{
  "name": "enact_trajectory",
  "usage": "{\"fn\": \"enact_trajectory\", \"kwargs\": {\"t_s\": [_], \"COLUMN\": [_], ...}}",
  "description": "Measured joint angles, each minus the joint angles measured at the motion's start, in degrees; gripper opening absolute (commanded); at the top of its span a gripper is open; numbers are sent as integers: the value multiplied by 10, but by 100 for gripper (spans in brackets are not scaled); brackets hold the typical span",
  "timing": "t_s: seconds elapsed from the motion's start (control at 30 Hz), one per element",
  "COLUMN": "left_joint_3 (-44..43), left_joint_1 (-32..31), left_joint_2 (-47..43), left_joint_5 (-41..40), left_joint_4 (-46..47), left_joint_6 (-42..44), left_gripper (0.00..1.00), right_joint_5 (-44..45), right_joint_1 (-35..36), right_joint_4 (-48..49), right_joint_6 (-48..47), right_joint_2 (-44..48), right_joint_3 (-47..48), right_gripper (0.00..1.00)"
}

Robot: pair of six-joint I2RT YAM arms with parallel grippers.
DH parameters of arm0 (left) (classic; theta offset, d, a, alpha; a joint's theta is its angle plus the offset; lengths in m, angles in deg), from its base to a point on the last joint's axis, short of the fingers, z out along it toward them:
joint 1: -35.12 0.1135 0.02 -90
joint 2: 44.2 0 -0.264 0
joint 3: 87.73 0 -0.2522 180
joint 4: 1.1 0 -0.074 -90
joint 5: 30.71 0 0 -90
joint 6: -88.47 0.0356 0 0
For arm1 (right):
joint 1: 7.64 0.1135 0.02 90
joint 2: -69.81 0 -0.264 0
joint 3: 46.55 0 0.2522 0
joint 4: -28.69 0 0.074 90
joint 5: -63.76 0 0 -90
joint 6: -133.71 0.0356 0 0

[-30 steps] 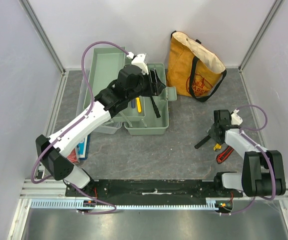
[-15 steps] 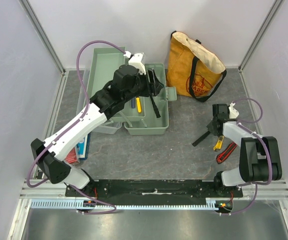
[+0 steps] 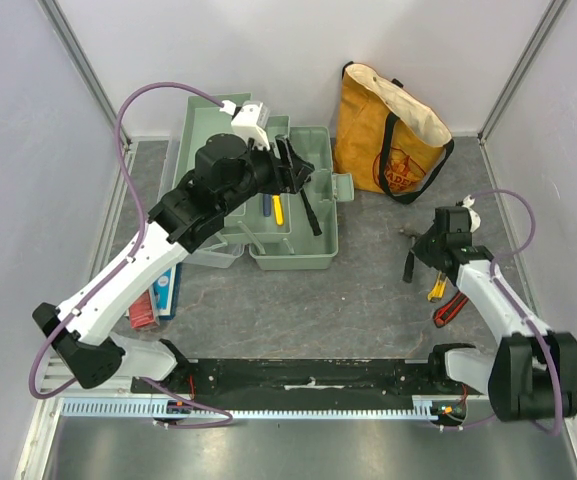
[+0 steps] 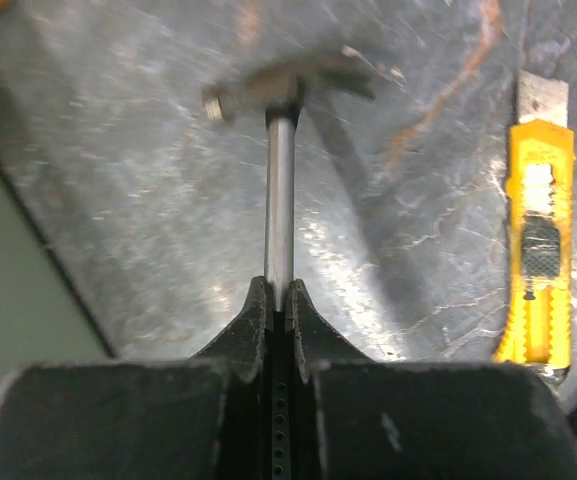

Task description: Pack the tool kit

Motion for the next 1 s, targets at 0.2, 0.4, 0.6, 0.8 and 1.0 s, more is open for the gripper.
{"fn": "enact_trajectory", "kwargs": {"t_s": [0.2, 0.4, 0.6, 0.8, 1.0], "left_joint_3": [9, 14, 22, 46, 101], "left_joint_1": [1, 1, 1, 1, 1], "left_joint_2": [-12, -29, -39, -53, -92], "left_joint_5": [-14, -27, -27, -8, 38], "left_joint_4": [-13, -17, -18, -12, 3], "left_joint_6": [5, 9, 9, 28, 54], "left_gripper": [69, 70, 76, 96, 96], "right_joint_5": [-64, -119, -115, -39, 27], "right_joint_1": [0, 0, 14, 109, 144], "right_joint_4": [6, 18, -3, -37, -43], "right_joint_6": [23, 45, -4, -71, -90], "right_joint_2": [91, 115, 41, -72, -104], "right_joint_3": [27, 54, 70, 72, 54], "right_gripper": [0, 0, 45, 52, 49]}}
